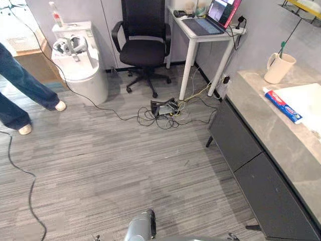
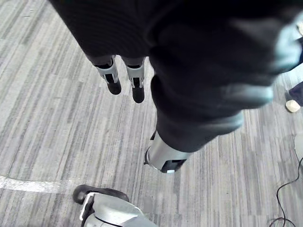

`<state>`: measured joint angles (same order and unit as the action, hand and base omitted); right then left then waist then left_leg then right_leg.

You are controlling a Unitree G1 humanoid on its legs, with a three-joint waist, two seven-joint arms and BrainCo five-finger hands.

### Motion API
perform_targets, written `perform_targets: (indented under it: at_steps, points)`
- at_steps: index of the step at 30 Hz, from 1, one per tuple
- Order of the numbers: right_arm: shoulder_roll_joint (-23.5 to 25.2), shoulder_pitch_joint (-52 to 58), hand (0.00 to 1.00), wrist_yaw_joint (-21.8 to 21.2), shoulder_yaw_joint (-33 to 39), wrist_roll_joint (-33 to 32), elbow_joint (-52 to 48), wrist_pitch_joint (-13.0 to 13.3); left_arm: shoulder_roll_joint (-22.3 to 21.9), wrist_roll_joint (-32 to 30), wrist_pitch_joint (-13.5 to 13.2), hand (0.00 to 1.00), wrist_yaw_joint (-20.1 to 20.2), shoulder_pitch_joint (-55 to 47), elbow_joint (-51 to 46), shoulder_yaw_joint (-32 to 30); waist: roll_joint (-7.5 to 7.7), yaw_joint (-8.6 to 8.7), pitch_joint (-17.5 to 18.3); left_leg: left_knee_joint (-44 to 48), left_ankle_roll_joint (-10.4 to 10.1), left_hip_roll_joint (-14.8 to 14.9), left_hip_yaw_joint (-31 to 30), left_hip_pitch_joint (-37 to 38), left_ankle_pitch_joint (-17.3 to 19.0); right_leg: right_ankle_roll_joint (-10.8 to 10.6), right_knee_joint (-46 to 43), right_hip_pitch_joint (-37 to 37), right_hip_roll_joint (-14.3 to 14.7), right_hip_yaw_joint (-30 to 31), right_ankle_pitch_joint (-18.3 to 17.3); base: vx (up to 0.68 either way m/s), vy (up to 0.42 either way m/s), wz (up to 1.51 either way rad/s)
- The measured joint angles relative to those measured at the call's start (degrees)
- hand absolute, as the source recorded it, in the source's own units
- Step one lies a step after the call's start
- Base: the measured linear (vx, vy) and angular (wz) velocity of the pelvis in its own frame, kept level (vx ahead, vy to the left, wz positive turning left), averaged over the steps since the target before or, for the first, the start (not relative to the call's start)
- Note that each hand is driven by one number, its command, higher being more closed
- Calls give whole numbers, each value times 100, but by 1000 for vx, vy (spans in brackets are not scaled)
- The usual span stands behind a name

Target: Organize washtable

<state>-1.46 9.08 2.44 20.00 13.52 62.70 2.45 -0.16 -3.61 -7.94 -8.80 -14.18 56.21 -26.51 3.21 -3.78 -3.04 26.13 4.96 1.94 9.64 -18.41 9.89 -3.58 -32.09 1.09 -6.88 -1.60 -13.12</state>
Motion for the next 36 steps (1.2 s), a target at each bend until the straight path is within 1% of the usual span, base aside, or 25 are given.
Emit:
perform_targets:
  at_steps: [1,2,3,4,5,7,10,12,15,16,18,19,20,21,23,25,26,28,29,30,31,32,33,34,36]
  points:
    - [20,3,0,0,42,-2,-11,24,8,0,6,0,1,13,4,11,-6,18,-38,-47,41,-55,0,188,75,-20,-647,-246,-64,32,257,409,292,-1]
    - [16,-3,0,-18,100,-2,-42,99,46,-1,23,0,-1,32,12,81,-47,132,-99,-136,110,-140,-14,573,170,-6,-1830,-650,-155,19,451,385,234,23]
    - [14,-2,0,-37,87,0,-78,110,64,-2,22,0,3,44,9,131,-54,190,-105,-248,152,-190,-59,1001,205,40,-2572,-916,-152,-30,357,374,203,29]
    - [40,3,0,-38,75,0,-84,115,64,-3,20,0,6,47,13,134,-56,212,-110,-349,152,-196,-46,1203,203,70,-2704,-1011,-123,-95,288,299,150,28]
    - [42,21,0,-44,69,1,-147,154,52,-13,15,0,15,59,-3,125,-71,289,-102,-618,160,-200,-43,1625,273,121,-2625,-1221,-108,-324,121,337,127,21]
    - [49,40,0,-60,67,6,-241,165,49,-96,21,0,49,174,4,113,-77,302,-109,-940,136,-204,-41,2004,405,106,-2041,-1671,-28,-618,-71,308,77,12]
    - [51,114,0,-47,21,3,-353,138,31,-205,27,0,110,213,2,109,-114,352,-116,-988,-17,-91,-35,2276,664,103,-393,-2064,160,-950,-57,304,-3,8]
    - [45,132,0,-48,12,6,-387,108,17,-279,48,0,108,213,0,107,-135,359,-120,-987,-157,19,-1,2512,899,234,444,-2075,284,-942,110,407,-70,0]
    - [45,198,0,-44,-16,12,-446,92,-87,-382,107,0,120,171,-19,-142,-182,495,-75,-1129,-638,306,236,3073,1300,457,675,-2001,376,-965,354,593,-175,2]
    - [39,287,0,-44,-28,26,-541,62,-171,-388,111,0,126,56,-50,-273,-235,518,53,-876,-827,459,303,3136,1277,534,736,-1921,536,-964,637,665,-229,-12]
    - [-56,288,0,-106,-31,54,-517,-34,-237,-402,133,0,135,50,-91,-466,-379,498,156,727,-1037,888,210,2511,1184,747,531,-1910,833,-929,561,548,-189,-46]
    - [-123,309,0,-137,-31,57,-563,-58,-348,-407,148,0,135,49,-133,-584,-464,460,212,2349,-1038,1236,-114,1699,587,878,554,-1829,1112,-884,379,569,-202,-74]
    - [-163,292,0,-131,-31,60,-571,-67,-408,-410,148,0,146,85,-179,-645,-539,396,193,3356,-1014,1469,-315,1173,422,976,576,-1759,1314,-759,294,808,-283,-106]
    - [-180,227,0,-119,-24,52,-533,-100,-409,-409,161,0,147,140,-189,-738,-532,287,90,4127,-1007,1709,-301,788,443,1043,650,-1514,1510,-562,252,672,-231,-99]
    - [-119,181,0,-83,-24,43,-471,-135,-349,-405,189,0,133,149,-209,-793,-393,277,0,4383,-1024,1671,-369,468,460,1065,920,-995,1588,-165,239,616,-151,-103]
    - [-97,99,0,-18,-35,34,-418,-131,-311,-405,191,0,126,144,-204,-776,-292,281,-31,4016,-1018,1542,-401,264,470,1056,1211,-556,1582,280,241,478,6,-109]
    - [-108,13,0,2,-52,39,-382,-133,-318,-405,191,0,125,153,-204,-771,-266,264,-45,3482,-1013,1489,-428,141,522,975,1379,-338,1591,617,226,408,155,-129]
    - [-95,-179,0,9,-72,14,-369,-131,-333,-390,185,0,117,160,-183,-800,-241,243,-49,2319,-1219,1330,-552,75,758,828,1506,-155,1576,1267,157,358,258,-146]
    - [-88,-266,0,12,-56,10,-318,-123,-336,-376,184,0,116,157,-148,-806,-230,195,-46,1518,-1220,1247,-732,118,748,699,1531,-166,1572,1624,162,239,369,-227]
    - [-98,-389,0,15,-58,9,-270,-86,-450,-374,181,0,100,157,-126,-899,-358,51,11,-68,-1177,1352,-945,441,435,409,1639,-290,1658,1895,244,199,379,-251]
    - [-55,-418,0,17,-59,9,-272,-49,-511,-374,184,0,98,141,-105,-989,-428,-11,40,-266,-1338,1527,-683,577,-6,324,1760,-292,1611,1813,228,155,412,-309]
    - [195,-397,0,35,-14,2,-268,-39,-489,-370,216,0,10,87,-90,-1186,-253,-23,100,-447,-1284,1617,125,947,31,284,2031,-350,1171,1389,211,104,337,-259]
    - [330,-346,0,23,76,-12,-311,-48,-462,-376,231,0,-43,64,-106,-1174,-204,2,134,-575,-1298,1693,649,1212,60,97,2247,-361,912,1144,360,80,411,-299]
    - [360,-289,0,22,210,-124,-352,-30,-382,-379,245,0,-75,146,-89,-998,-201,14,139,-701,-1299,1789,1224,1523,103,-168,2425,-463,744,1247,777,12,283,-226]
    - [494,-250,0,61,509,-292,-421,-36,-165,-411,239,0,-76,325,-32,-693,-146,47,171,-856,-1303,1780,1952,1872,110,-462,2482,-659,656,1798,1504,-12,231,-192]
